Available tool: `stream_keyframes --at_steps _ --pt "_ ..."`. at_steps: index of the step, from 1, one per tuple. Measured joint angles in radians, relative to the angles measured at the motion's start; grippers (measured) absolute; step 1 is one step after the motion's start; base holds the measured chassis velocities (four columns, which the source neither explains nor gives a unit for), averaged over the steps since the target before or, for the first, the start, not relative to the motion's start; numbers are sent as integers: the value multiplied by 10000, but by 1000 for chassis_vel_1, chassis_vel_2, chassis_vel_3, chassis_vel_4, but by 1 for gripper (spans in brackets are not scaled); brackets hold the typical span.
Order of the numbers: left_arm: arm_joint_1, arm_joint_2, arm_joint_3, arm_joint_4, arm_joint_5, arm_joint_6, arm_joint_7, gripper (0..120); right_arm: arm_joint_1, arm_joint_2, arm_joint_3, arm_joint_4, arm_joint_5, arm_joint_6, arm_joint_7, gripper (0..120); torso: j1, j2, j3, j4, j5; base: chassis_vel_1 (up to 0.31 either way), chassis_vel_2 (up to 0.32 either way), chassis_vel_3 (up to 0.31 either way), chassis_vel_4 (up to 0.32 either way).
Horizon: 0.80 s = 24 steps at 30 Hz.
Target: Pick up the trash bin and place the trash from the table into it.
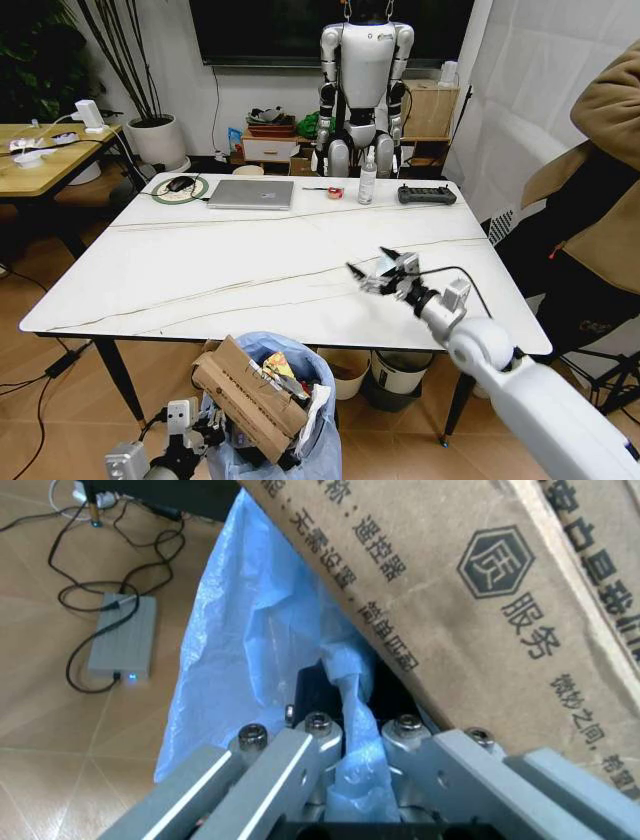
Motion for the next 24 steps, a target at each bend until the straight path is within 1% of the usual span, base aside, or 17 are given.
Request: stream_keyframes --at_steps 3,4,8,14,16,18,19,22,23,24 --pt "10 -20 -12 -15 -4 -1 0 0 463 73 236 -989 -130 0 0 100 0 0 0 1 -5 0 0 0 0" --pt "10 -20 -12 -15 -4 -1 0 0 463 73 236 -989 -130 0 0 100 0 0 0 1 -5 0 0 0 0" --pt "-15 -14 -12 -16 -15 -5 0 0 683 85 356 -1720 -173 82 -157 100 0 0 0 1 -2 0 0 0 0" --pt "-87 33 -14 3 -83 -5 -23 0 404 12 150 -1838 94 268 -632 100 0 0 -1 -2 0 0 0 0 0" --pt "-110 42 4 13 -96 -5 -27 0 377 108 -24 -1921 229 303 -772 97 -1 1 -2 -1 -2 0 0 0 0" --pt "-114 51 6 14 -101 -4 -31 0 409 189 -101 -2076 230 404 -853 91 0 1 -1 1 -1 0 0 0 0" --pt "-114 51 6 14 -101 -4 -31 0 409 189 -101 -2076 230 404 -853 91 0 1 -1 1 -1 0 0 0 0" --pt "-95 76 -21 14 -109 -4 -35 0 506 256 -135 -2335 221 565 -943 77 0 1 -1 3 -4 0 0 0 0" --pt "-91 79 -26 13 -108 -4 -35 0 511 258 -135 -2364 218 576 -954 75 0 1 -1 3 -4 0 0 0 0" --pt "-78 89 -38 14 -108 -4 -36 0 513 257 -136 -2438 196 598 -973 69 0 0 -1 1 -2 0 0 0 0"
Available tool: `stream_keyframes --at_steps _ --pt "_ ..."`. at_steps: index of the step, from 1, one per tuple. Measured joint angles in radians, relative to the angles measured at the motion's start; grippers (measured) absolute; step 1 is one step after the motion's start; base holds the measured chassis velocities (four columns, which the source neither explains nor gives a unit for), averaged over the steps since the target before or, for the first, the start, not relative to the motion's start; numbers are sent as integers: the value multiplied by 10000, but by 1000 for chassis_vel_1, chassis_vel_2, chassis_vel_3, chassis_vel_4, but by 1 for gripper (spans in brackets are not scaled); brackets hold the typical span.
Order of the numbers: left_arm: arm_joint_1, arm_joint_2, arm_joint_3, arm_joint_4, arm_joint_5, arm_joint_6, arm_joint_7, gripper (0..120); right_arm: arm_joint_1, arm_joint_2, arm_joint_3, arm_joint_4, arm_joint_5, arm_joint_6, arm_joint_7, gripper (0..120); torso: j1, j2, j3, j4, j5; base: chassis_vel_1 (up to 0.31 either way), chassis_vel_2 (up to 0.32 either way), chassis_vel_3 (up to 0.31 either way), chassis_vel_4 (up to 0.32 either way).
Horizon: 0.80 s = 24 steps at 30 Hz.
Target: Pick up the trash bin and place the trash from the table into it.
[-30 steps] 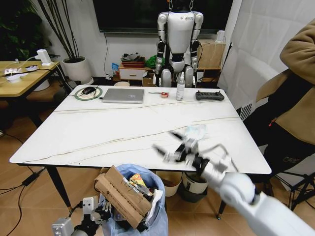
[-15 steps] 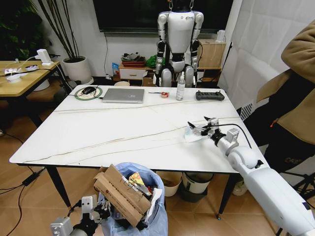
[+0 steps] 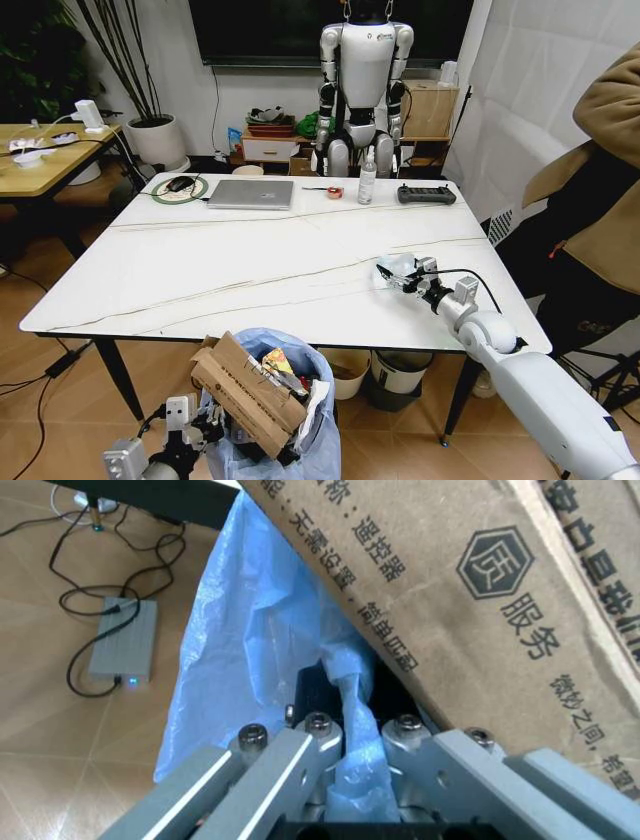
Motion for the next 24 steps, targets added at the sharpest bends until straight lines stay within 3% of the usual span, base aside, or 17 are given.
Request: stream_keyframes --at_steps 3,15,20,24 --pt "3 13 -2 2 -3 0 0 0 -17 4 1 -44 -56 37 -14 62 0 0 0 -1 -1 0 0 0 0" --pt "-47 69 36 63 -50 0 -3 0 -89 20 14 -41 -208 106 -41 14 0 0 0 -1 0 0 0 0 0" --pt "-51 47 34 66 -51 -1 -7 0 -55 8 3 -38 -215 124 -66 0 0 0 0 0 0 0 0 0 0" --pt "-58 18 50 66 -48 -1 -10 0 -153 -67 35 124 -194 119 -58 0 0 0 0 1 2 0 0 0 0"
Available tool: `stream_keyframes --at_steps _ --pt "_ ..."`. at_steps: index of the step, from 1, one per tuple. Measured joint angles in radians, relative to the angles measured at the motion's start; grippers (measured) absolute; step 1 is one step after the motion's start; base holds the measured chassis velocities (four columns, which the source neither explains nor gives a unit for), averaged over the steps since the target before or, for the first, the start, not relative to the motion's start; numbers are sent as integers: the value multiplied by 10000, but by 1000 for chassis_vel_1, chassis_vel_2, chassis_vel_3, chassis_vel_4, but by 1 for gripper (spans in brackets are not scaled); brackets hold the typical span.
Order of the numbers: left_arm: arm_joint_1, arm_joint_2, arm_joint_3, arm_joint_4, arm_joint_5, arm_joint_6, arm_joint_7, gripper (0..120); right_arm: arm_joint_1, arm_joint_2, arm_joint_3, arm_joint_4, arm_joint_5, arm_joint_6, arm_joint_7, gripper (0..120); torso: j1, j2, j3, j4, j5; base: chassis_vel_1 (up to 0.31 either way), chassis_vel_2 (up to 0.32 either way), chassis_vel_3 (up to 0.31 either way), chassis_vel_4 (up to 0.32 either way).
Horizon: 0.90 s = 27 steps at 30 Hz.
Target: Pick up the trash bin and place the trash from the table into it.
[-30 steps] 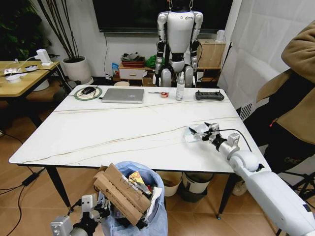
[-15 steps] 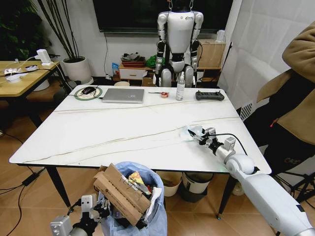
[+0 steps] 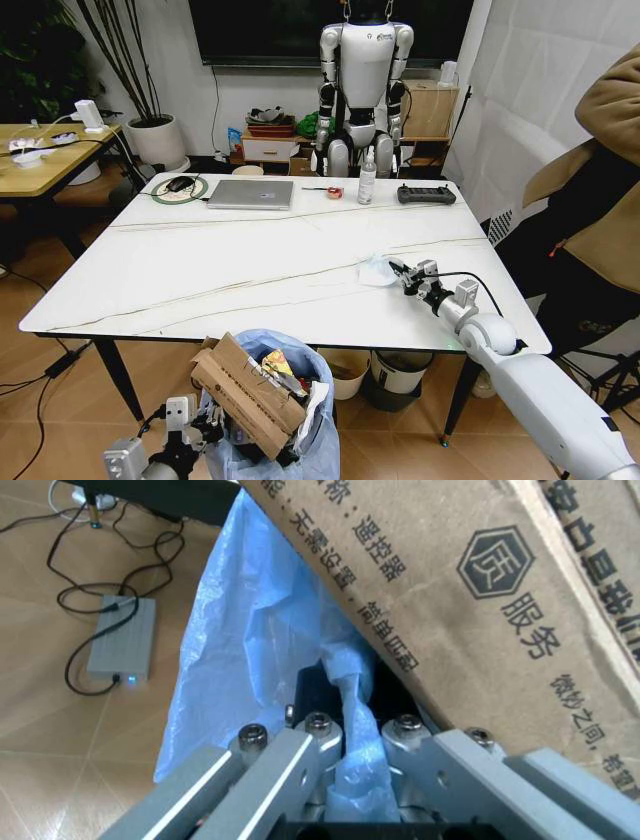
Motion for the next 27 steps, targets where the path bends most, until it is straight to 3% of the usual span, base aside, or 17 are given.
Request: stream_keyframes --at_steps 5,9,12,17,27 --pt "-23 -27 33 0 6 -3 -3 0 -525 -450 245 1383 652 -79 50 0 0 0 1 -6 -1 0 0 0 0" --pt "-32 -14 48 0 1 -3 -2 0 -940 -1081 306 3909 1987 -123 35 0 0 3 -2 0 -7 0 0 0 0" --pt "-13 1 7 -3 -6 -4 -6 0 -1229 -1501 -46 5664 2758 -124 4 0 0 3 -2 -2 -4 0 0 0 0" --pt "28 -7 -35 -57 -8 -3 -8 0 -1469 -1845 -960 7310 3005 -78 0 0 -1 2 -2 0 -2 0 0 0 0" --pt "67 -54 -62 -106 -6 -2 -19 0 -2101 -2282 -2714 7965 2351 288 -51 0 -1 3 -1 -1 -1 0 0 0 0"
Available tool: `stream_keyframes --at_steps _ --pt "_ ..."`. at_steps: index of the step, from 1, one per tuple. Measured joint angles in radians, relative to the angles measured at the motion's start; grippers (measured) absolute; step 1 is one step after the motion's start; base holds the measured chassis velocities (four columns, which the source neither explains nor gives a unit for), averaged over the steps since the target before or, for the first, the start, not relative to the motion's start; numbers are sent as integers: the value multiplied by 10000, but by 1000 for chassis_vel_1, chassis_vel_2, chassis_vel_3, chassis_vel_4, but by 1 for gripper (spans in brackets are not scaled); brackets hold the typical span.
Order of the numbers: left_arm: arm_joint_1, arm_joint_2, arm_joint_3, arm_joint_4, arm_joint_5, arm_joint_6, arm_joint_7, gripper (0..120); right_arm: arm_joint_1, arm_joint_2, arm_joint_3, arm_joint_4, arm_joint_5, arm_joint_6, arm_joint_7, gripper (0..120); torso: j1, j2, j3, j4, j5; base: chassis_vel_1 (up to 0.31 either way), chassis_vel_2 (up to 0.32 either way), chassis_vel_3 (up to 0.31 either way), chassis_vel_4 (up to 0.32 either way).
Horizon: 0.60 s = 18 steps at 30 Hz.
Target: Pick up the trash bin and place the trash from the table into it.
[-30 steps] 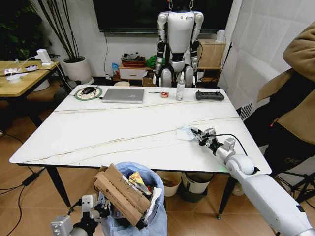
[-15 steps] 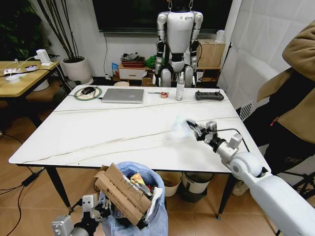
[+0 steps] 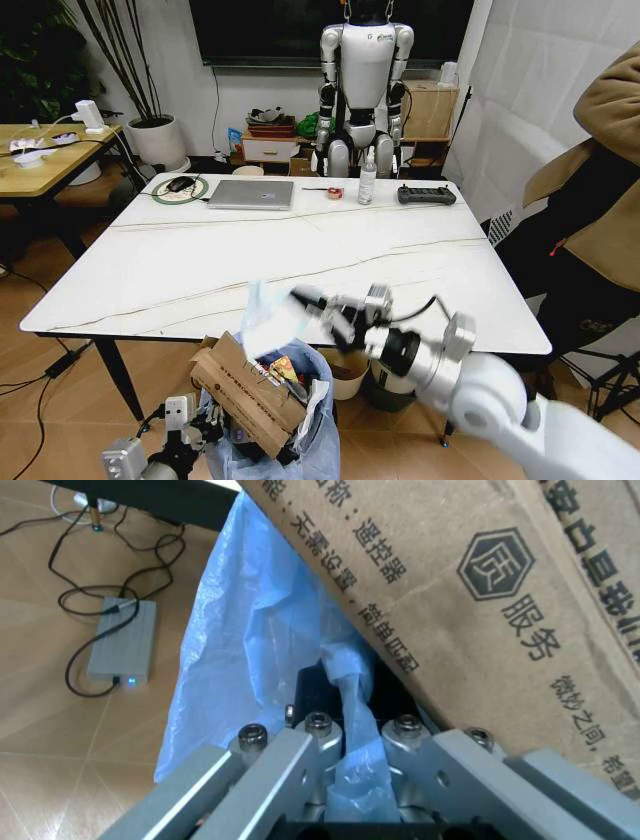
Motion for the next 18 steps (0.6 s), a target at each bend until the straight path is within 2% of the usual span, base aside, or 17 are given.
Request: stream_keyframes --at_steps 3,13,18 --pt "-8 -14 -8 -4 0 6 -13 0 -393 5 -212 -188 -633 161 -115 0 0 -1 0 -1 0 0 0 0 0" --pt "-8 -79 37 -10 28 29 -26 0 -1065 192 -322 -313 -1378 366 -316 0 0 -3 0 0 -1 0 0 0 0" --pt "34 -139 21 -45 39 36 -36 0 -1331 503 -435 -662 -2087 637 -458 0 0 -3 1 -1 1 0 0 0 0"
